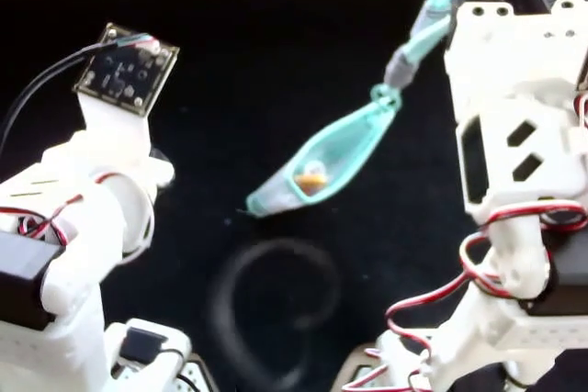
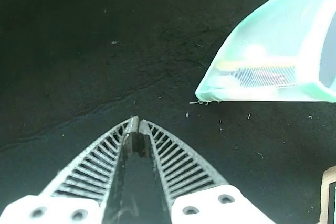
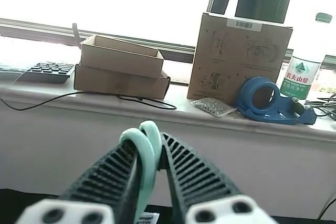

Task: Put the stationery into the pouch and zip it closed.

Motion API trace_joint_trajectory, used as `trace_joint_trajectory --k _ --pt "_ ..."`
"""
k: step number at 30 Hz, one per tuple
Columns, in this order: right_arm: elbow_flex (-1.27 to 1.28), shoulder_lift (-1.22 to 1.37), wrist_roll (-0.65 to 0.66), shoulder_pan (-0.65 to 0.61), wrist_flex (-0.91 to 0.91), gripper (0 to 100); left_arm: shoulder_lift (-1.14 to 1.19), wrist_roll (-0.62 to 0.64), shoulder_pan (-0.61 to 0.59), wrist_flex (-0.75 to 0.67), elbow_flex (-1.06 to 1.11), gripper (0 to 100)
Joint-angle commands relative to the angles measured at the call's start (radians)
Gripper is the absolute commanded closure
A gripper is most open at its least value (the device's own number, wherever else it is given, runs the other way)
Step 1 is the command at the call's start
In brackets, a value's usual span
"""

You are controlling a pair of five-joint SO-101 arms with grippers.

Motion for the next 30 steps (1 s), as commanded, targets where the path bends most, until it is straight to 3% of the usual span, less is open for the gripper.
trace_joint_trajectory --k 1,5,10,13,18,25,30 --pt "-0.035 -0.022 -0.005 -0.007 -0.028 99.1 -0.008 0.005 0.013 0.000 0.025 99" --pt "-0.035 -0.021 -0.005 -0.010 0.018 99.1 -0.001 0.074 0.088 -0.012 0.166 99" --pt "-0.031 -0.021 -0.008 -0.012 0.019 99.1 0.001 0.279 0.110 -0.319 0.323 99" --pt "0.033 -0.021 -0.005 -0.045 0.010 99.1 0.001 0.385 0.122 -0.431 0.435 99" --pt "0.102 -0.021 -0.005 -0.061 0.012 99.1 -0.007 0.387 0.173 -0.442 0.641 99" --pt "0.102 -0.021 -0.005 -0.073 0.010 99.1 0.002 0.393 0.332 -0.740 0.880 99" --pt "0.101 -0.019 -0.005 -0.096 -0.058 99.1 0.002 0.394 0.423 -0.783 1.004 99"
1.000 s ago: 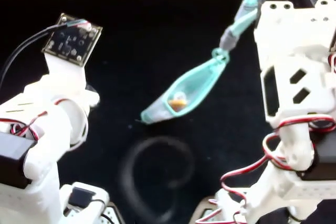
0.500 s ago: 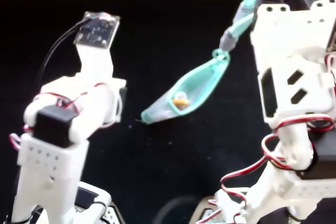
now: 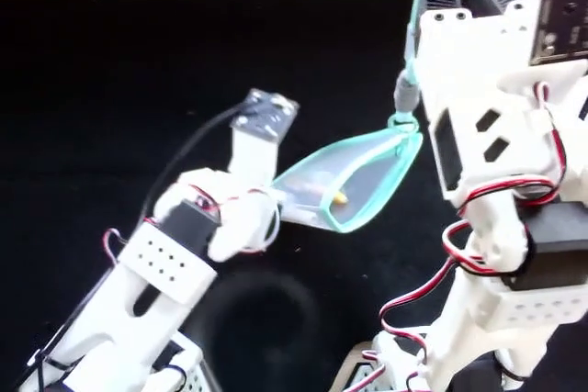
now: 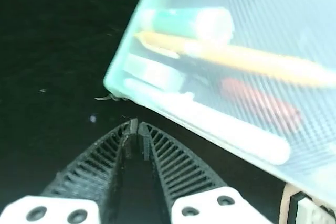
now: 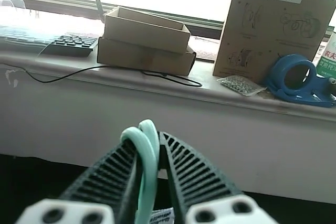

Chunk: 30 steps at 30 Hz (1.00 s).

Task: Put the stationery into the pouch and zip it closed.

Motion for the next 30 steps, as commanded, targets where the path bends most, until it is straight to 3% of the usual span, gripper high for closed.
trace_joint_trajectory --k 1,8,14,19,24,30 --pt "-0.007 -0.010 -0.005 -0.019 -0.061 99.1 0.001 0.012 0.084 -0.035 0.054 99" --pt "-0.042 0.067 -0.005 -0.105 -0.101 99.1 0.031 0.180 0.231 -0.212 0.065 99" --pt "-0.182 0.145 -0.005 -0.148 -0.104 99.1 0.239 0.196 0.311 -0.462 0.013 99" --pt "-0.257 0.206 -0.005 -0.153 -0.104 99.1 0.404 0.196 0.427 -0.470 -0.087 99" --pt "-0.294 0.240 0.037 -0.217 -0.104 99.1 0.516 0.195 0.430 -0.462 -0.225 99" --pt "-0.292 0.240 0.112 -0.292 -0.099 99.1 0.421 0.192 0.430 -0.339 -0.216 99"
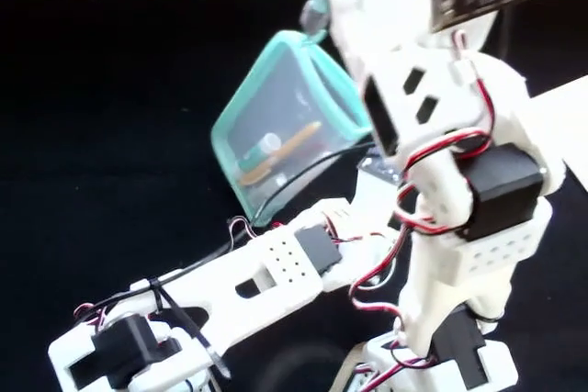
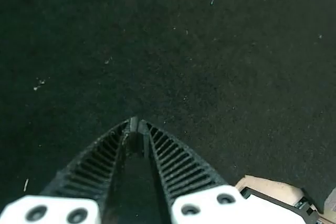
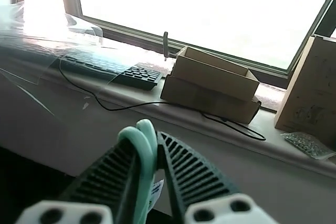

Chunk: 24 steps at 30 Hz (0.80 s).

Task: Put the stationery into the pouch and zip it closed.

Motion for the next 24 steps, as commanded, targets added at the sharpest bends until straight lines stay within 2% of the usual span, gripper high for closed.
trace_joint_trajectory --k 1,4,8,10,16,24 --pt "-0.035 0.001 0.023 -0.030 -0.027 99.1 -0.116 0.005 0.008 0.120 -0.039 99" --pt "-0.031 0.002 0.021 -0.067 -0.025 99.1 -0.200 0.005 -0.001 0.255 -0.039 99" --pt "-0.031 0.008 0.023 -0.125 -0.025 99.1 -0.251 0.005 -0.035 0.334 -0.039 99" --pt "-0.033 0.028 0.025 -0.130 -0.025 99.1 -0.269 0.003 -0.024 0.422 -0.031 99" --pt "-0.038 0.071 0.025 -0.134 -0.028 99.1 -0.453 -0.127 0.163 0.741 -0.038 99" --pt "-0.039 0.082 0.023 -0.148 -0.031 99.1 -0.835 -0.130 0.171 0.830 -0.038 99"
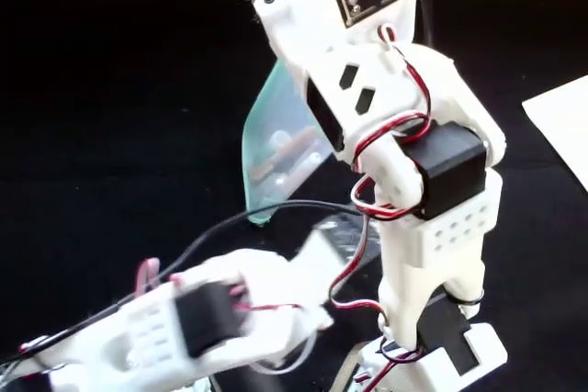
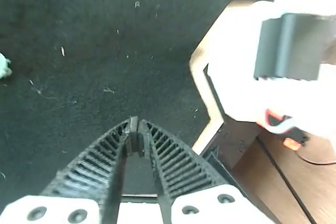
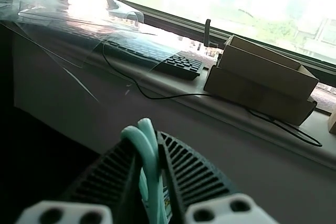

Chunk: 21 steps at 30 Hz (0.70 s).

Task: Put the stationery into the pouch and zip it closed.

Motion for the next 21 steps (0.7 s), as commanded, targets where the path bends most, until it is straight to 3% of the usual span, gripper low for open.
trace_joint_trajectory --k 1,11,21 --pt "-0.039 0.001 0.014 -0.041 -0.031 99.1 -0.151 -0.015 -0.021 0.012 -0.038 99" --pt "-0.110 0.001 0.015 -0.119 -0.050 99.1 -0.271 -0.017 -0.420 0.000 -0.031 99" --pt "-0.101 0.001 0.015 -0.177 -0.047 99.1 -0.282 -0.012 -0.974 -0.264 0.134 99"
